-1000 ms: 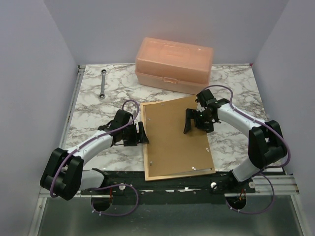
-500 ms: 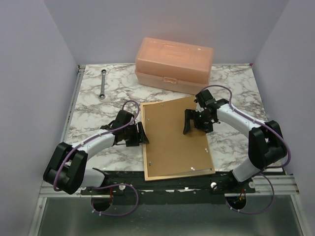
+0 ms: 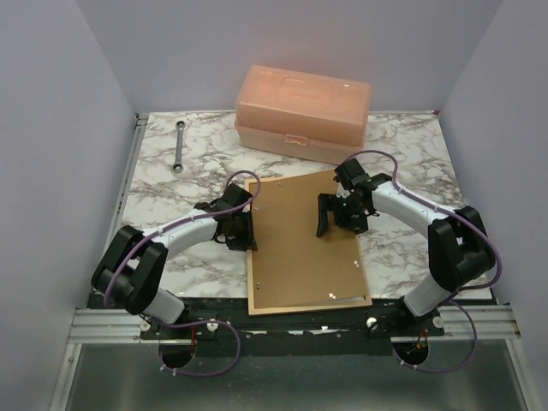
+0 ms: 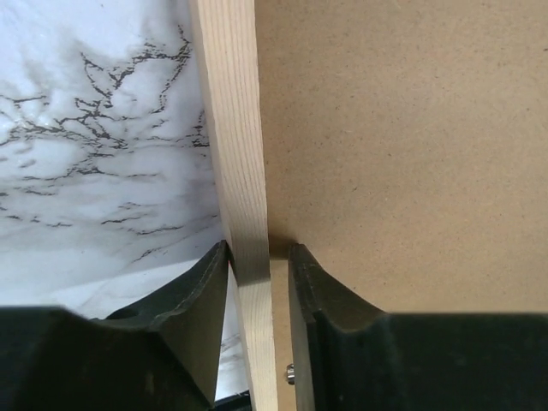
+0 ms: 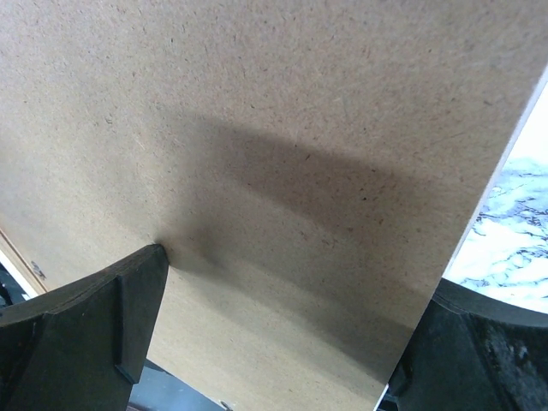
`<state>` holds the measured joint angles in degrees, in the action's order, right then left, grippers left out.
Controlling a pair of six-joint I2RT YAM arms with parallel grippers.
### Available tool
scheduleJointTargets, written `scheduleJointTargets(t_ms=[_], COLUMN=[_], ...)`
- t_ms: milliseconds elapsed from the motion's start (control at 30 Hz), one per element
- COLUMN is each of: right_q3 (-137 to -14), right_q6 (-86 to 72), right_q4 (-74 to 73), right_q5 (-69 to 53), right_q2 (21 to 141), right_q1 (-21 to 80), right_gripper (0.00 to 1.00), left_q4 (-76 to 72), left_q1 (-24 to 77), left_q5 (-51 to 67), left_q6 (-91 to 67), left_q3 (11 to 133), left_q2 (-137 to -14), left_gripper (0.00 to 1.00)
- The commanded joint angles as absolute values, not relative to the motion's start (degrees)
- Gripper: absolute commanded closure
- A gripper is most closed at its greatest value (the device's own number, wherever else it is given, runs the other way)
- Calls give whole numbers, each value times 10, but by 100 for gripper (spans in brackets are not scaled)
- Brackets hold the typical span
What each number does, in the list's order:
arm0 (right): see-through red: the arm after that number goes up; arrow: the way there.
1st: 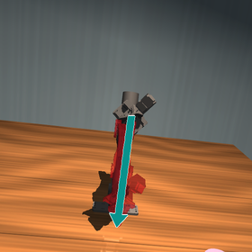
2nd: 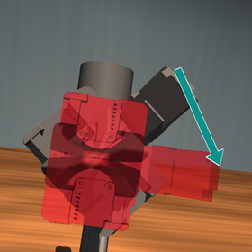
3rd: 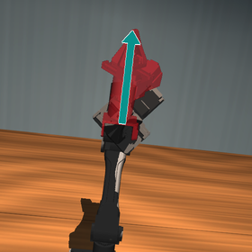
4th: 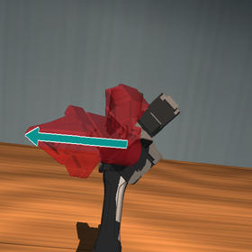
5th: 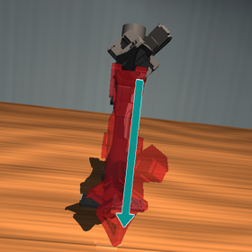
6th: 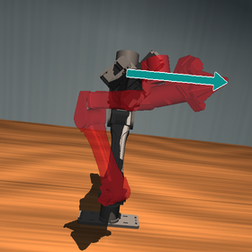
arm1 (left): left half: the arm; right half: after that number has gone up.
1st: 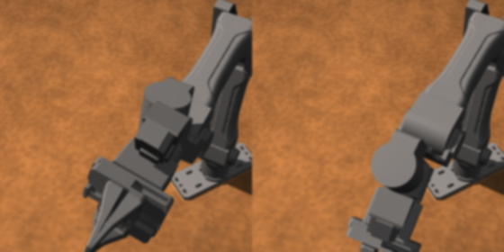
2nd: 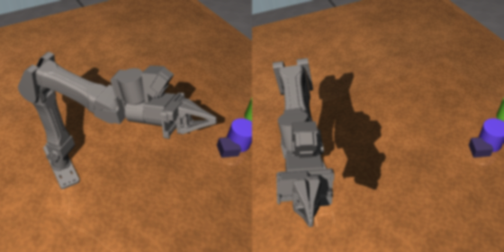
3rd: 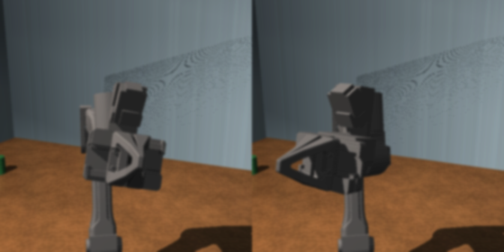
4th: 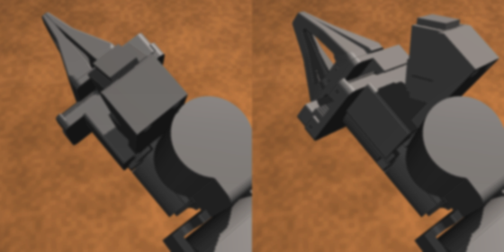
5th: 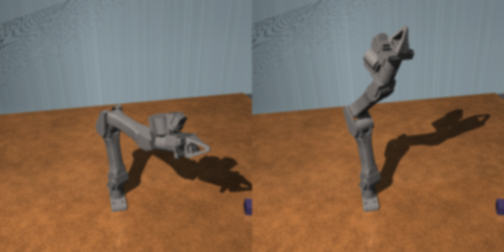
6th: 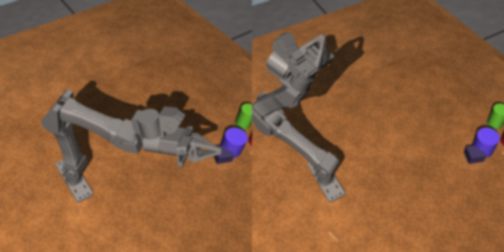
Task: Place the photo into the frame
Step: Place the photo frame item in the photo frame.
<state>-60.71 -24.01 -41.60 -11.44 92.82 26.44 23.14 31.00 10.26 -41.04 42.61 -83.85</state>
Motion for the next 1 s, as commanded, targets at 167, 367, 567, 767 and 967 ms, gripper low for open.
scheduleJointTargets(t_ms=[167,367,567,767,967], right_q3=[-619,-631,-643,-655,-668], right_q6=[-241,-240,-240,-251,-260], right_q4=[-425,-452,-474,-503,-527], right_q5=[-90,-55,-42,-8,31], right_q2=[940,928,917,916,900], right_q1=[286,286,287,286,287], right_gripper=[0,0,0,0,0], left_q4=[287,301,301,301,300], left_q1=[337,337,337,337,337], left_q5=[23,10,10,8,10], left_q6=[-434,-438,-438,-438,-439], left_q3=[460,465,465,462,461], left_q2=[-894,-904,-905,-903,-903], left_gripper=[73,73,74,74,74])
